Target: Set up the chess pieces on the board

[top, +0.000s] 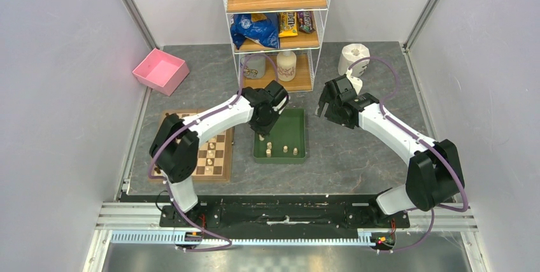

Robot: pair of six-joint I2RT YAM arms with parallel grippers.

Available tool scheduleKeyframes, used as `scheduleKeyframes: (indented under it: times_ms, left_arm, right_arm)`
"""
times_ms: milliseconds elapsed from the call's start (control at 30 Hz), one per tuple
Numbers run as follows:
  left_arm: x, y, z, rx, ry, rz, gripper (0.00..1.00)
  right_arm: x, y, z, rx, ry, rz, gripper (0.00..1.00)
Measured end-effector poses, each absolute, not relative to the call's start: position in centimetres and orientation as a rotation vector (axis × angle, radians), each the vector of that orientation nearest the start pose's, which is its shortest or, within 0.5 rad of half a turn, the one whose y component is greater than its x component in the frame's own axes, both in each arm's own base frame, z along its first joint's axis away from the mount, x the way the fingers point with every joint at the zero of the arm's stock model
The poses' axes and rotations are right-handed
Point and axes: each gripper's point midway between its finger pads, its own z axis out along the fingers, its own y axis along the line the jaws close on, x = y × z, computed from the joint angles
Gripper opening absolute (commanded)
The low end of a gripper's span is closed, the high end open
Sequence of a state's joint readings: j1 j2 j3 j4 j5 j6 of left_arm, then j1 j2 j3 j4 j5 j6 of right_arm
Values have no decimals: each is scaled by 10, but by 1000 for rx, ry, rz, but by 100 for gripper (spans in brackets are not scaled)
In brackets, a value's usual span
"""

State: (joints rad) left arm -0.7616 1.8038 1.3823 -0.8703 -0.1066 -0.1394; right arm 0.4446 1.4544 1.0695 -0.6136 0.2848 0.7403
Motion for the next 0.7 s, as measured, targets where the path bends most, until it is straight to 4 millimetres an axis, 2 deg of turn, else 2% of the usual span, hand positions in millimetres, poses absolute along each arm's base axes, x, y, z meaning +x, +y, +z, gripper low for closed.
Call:
scheduleKeyframes:
  times_ms: [233,500,600,700]
  left_arm:
    - [278,-232,115,774,2623,-13,2]
    - [278,-206,160,580,2561,13,2]
    - [279,-180,165,444,2578,-4,2]
    - [279,-149,155,321,2631,14,2]
  right_arm:
    - [324,130,112,474,2468,114,99]
    - [324,131,112,473,2472,122,99]
    - [324,132,112,473,2475,129,99]
    - [323,132,112,472,2478,134,99]
